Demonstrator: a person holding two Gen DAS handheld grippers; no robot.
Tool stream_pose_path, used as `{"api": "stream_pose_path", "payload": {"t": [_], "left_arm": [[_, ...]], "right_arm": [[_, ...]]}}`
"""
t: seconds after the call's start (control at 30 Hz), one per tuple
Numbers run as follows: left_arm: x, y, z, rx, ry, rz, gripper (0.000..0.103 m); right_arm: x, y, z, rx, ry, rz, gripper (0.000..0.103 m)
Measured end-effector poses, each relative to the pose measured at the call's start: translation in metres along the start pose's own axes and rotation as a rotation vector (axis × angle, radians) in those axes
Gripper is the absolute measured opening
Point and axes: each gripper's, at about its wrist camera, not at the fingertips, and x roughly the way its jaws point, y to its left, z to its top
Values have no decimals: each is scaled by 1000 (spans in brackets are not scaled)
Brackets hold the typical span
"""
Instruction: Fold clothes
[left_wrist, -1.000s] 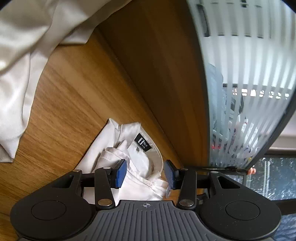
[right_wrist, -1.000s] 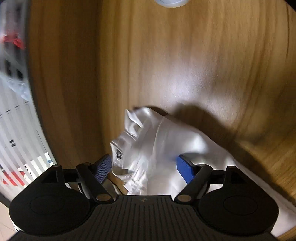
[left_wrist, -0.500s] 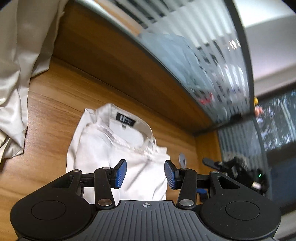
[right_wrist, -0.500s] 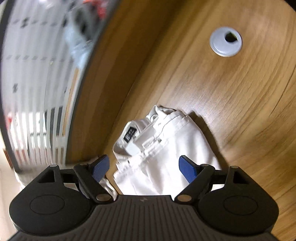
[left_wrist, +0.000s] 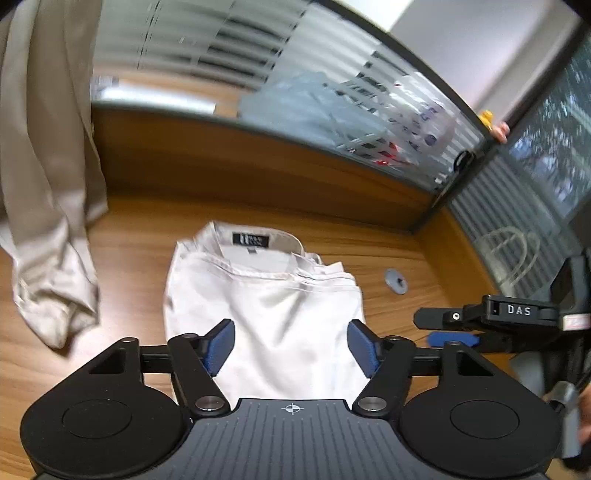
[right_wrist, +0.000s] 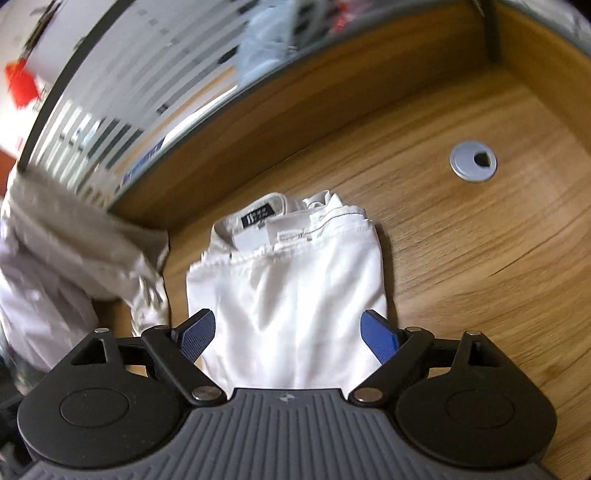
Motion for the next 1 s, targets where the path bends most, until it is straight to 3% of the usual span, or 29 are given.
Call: {"api": "stream_pose_path", "payload": {"t": [0.17,0.57,0.77,0.93,0.97,1.0], "left_arm": [[-16,-10,-17,104,-34,46,77],[-16,21,-92,124,44,90,74],[2,42,-121,93,128,63,58],[20,46,-134,94,211,38,51],[23,45,-136,104,230,34,44],[26,44,-138,112,247,31,30]], "right_arm": [[-12,15,-24,-159,-24,-30,91],[-20,18,-100,-483,-80,-31,91],[-12,11,-137,-614,-59,-24,91],[-7,-2,-152,-631,-34,-28,91],[-5,-6,-154,-629,-25,-33,91],[-3,-9,-156,-627,-16,-40,91]]}}
